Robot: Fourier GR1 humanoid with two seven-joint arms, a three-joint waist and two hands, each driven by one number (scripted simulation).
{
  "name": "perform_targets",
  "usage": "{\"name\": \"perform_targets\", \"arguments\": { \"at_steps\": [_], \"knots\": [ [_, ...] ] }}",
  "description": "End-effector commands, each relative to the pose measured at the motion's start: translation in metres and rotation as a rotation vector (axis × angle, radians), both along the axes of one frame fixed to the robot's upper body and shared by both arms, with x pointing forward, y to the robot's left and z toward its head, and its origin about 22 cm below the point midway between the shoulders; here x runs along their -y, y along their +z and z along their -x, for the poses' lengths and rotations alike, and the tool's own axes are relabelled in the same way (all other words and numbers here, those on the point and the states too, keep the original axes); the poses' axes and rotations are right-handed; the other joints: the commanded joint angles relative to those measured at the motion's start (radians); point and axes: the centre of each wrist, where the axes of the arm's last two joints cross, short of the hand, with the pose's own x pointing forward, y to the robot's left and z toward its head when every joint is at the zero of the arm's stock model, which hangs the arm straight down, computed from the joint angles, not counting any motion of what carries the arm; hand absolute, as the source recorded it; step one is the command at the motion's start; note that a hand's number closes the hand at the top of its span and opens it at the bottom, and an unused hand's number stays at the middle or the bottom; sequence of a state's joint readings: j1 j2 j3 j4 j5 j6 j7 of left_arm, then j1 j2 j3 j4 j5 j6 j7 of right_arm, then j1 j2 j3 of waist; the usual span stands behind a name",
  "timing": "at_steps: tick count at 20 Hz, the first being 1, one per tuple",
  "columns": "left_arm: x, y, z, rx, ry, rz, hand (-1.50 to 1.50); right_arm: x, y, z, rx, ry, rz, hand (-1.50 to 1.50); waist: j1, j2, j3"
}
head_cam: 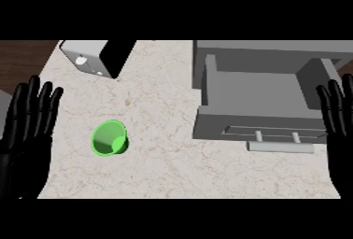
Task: Pick up the cup, place it into the drawer and close the drawer
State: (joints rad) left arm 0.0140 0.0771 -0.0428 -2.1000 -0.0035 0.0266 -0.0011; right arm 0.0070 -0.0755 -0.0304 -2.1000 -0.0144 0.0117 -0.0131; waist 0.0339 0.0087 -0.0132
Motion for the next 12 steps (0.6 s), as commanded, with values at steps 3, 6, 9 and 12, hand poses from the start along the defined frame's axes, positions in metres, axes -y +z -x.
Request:
{"name": "perform_targets", "arguments": {
  "at_steps": [3,6,9,12],
  "knots": [
    [-0.016,0.015,-0.007,0.011,-0.304,-0.028,-1.50,-0.015,0.011,-0.002,0.038,0.045,0.026,-1.50,-0.031,-0.009,0.012],
    [-0.024,0.010,-0.009,0.042,-0.595,-0.048,-1.50,-0.011,0.006,-0.004,0.046,0.046,0.009,-1.50,-0.036,-0.007,0.009],
    [-0.048,-0.022,-0.017,-0.214,-0.569,0.119,-1.50,-0.013,-0.005,-0.015,-0.150,0.163,0.095,-1.50,-0.027,0.000,0.011],
    [-0.097,-0.032,-0.034,-0.229,-0.570,0.141,-1.50,-0.009,-0.005,-0.025,-0.145,0.171,0.088,-1.50,-0.032,-0.002,0.012]
  ]
}}
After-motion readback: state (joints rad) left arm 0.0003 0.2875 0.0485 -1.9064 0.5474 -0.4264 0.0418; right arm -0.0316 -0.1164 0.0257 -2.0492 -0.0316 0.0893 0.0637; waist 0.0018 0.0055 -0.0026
